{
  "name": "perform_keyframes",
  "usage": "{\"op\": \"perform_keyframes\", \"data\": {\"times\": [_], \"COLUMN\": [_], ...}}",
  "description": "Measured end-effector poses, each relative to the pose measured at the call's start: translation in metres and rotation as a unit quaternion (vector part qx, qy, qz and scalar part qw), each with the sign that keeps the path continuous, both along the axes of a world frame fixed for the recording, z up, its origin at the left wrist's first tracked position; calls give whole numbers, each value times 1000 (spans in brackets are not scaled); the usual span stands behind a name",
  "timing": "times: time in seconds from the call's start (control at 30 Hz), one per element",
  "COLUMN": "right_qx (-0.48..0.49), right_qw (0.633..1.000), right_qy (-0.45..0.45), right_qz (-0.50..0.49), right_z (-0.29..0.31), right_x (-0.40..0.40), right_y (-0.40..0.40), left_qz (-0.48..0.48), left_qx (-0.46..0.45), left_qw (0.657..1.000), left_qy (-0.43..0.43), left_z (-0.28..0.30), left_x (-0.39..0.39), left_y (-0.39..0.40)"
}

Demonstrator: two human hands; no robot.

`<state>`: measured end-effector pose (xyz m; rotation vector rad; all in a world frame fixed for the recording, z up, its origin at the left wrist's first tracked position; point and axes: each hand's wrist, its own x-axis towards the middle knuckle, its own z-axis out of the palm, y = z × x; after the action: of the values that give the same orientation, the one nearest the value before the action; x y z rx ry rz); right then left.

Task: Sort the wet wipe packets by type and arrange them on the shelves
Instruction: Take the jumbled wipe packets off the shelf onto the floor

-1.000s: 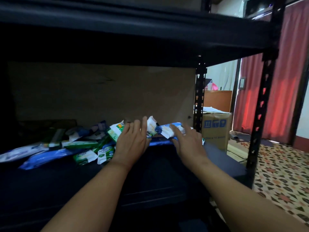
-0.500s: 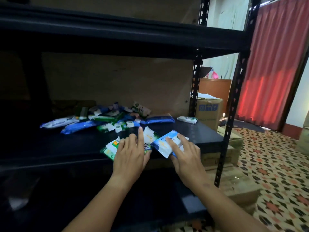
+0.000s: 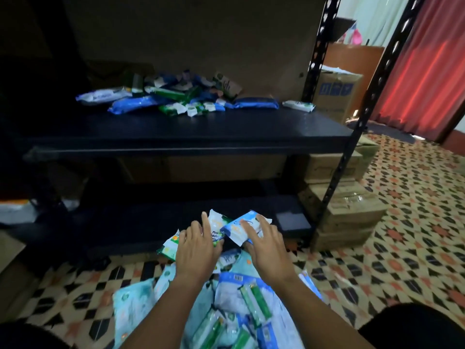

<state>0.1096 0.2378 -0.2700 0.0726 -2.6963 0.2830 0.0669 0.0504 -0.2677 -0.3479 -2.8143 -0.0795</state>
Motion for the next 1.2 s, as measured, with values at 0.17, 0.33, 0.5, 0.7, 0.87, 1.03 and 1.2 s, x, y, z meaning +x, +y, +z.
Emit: {"op": "perform_keyframes", "data": {"times": [0.17, 0.33, 0.5, 0.7, 0.87, 1.03, 1.2], "right_qx": [4, 15, -1, -62, -74, -30, -8], "right_qw": [998, 987, 979, 936, 940, 973, 997], "right_qy": [-64, -155, -198, -343, -325, -214, -20], "right_qz": [-20, -36, -43, -44, -68, -75, -78], "right_z": [-49, -79, -95, -101, -92, -56, -4], "right_x": [19, 30, 38, 45, 37, 9, -38], "right_y": [-9, -9, -9, -1, 10, 24, 46], "left_qz": [11, 20, 33, 54, 41, -36, -118], "left_qx": [-13, -26, -31, -20, -17, 6, 73], "left_qw": [997, 990, 982, 955, 960, 984, 990], "left_qy": [-71, -138, -186, -292, -278, -176, 8], "left_z": [-50, -82, -96, -109, -103, -72, -10], "left_x": [19, 34, 36, 29, 20, -3, -48], "left_y": [-9, -18, -22, -20, -22, -4, 29]}}
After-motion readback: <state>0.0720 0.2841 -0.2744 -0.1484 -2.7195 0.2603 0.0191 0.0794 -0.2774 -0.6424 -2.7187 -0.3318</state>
